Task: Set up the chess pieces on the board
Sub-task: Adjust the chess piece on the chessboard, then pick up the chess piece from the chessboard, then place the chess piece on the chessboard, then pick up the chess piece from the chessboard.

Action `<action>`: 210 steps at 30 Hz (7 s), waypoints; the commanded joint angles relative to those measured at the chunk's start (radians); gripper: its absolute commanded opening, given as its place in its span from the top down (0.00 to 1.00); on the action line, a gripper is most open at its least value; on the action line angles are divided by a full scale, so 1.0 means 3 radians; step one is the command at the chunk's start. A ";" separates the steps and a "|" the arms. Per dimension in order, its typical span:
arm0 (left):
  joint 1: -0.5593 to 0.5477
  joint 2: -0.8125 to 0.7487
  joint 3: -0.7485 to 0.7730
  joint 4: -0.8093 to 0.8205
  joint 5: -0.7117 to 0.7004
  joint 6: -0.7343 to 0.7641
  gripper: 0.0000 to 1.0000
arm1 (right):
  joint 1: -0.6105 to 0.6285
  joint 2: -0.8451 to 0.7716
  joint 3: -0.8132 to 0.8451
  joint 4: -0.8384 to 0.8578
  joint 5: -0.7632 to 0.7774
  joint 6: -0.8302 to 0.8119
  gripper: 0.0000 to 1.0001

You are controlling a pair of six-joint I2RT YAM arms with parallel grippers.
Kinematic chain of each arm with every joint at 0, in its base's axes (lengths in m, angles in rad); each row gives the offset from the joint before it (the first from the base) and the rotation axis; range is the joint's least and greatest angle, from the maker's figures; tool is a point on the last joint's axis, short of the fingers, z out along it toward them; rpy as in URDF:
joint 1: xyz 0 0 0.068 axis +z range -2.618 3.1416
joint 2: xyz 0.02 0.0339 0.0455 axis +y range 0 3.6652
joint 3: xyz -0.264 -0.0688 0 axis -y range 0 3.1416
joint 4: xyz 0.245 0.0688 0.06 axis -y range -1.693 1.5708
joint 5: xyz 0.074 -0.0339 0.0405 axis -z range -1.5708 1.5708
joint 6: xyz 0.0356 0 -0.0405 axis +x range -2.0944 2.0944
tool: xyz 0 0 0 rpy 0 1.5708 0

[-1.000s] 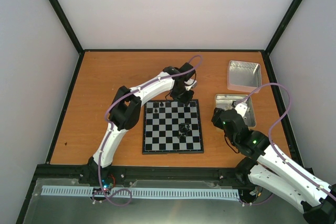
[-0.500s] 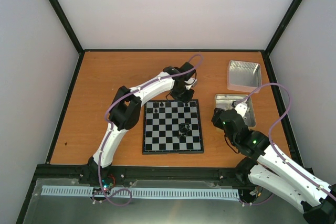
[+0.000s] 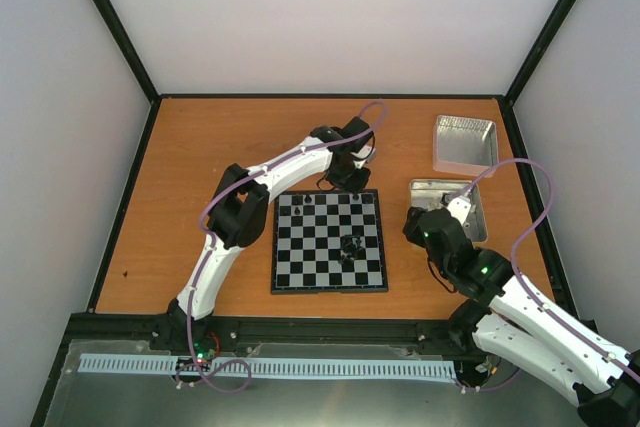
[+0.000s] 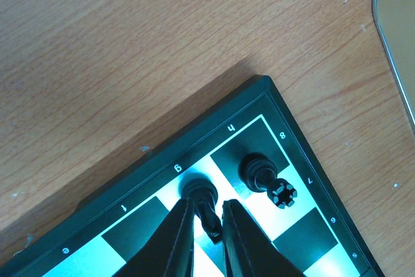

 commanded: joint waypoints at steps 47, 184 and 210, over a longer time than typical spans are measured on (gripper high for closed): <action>0.0044 -0.5474 -0.4709 0.2724 -0.1983 -0.0427 0.33 | 0.0759 0.2538 0.1100 -0.0437 -0.1313 -0.0590 0.75; 0.0044 -0.5705 -0.4382 0.2288 -0.2295 -0.0030 0.24 | 0.0348 0.2923 0.1018 -0.0622 -0.1386 -0.0587 0.70; 0.0044 -0.5725 -0.4398 0.2269 -0.2298 -0.0047 0.24 | 0.0468 0.2762 0.0836 -0.0624 -0.1777 -0.0984 0.65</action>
